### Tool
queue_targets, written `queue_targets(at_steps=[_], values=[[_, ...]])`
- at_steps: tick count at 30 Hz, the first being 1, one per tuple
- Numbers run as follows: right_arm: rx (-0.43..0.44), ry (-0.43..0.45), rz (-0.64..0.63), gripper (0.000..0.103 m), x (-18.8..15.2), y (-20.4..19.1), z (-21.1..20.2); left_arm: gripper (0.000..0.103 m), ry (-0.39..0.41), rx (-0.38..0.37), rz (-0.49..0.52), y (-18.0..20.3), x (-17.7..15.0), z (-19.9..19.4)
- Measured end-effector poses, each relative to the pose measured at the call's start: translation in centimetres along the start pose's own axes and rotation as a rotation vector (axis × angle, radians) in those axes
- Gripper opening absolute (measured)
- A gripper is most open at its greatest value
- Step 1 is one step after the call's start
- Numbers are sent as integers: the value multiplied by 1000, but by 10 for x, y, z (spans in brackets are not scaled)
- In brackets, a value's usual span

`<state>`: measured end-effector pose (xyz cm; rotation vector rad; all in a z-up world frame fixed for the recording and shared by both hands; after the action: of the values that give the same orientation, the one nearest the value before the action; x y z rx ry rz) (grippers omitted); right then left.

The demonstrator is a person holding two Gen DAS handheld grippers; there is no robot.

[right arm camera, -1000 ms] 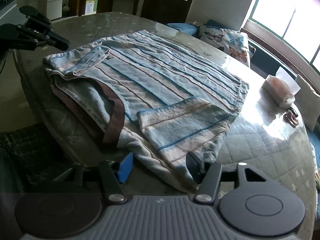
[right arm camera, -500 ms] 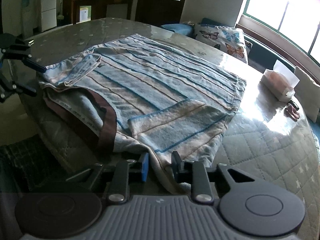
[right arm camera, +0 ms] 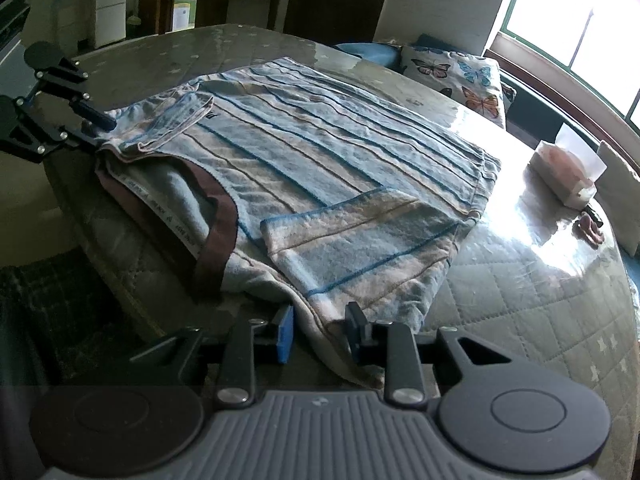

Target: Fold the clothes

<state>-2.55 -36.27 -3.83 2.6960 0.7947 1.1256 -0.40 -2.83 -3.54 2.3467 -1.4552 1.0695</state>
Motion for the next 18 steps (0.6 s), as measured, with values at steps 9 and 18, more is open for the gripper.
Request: queue_targets(at_steps=[9, 18], values=[[-19, 26, 44, 5, 3, -1, -5, 7, 11, 21, -45, -1, -1, -1], [-36, 139, 49, 4, 10, -8, -61, 4, 138, 112, -146, 9, 4, -63]])
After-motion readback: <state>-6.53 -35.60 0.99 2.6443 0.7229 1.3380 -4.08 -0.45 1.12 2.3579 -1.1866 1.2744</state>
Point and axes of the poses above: each gripper's, at about its wrist camera, not at the fingertips, and z roughly the way its jaws point, y to its right, x to its top, the point moved 2 cm from there along z, roughly the way its jaws point, and after that the axes turned 9 degrees about -x, right-handed, at the moved point
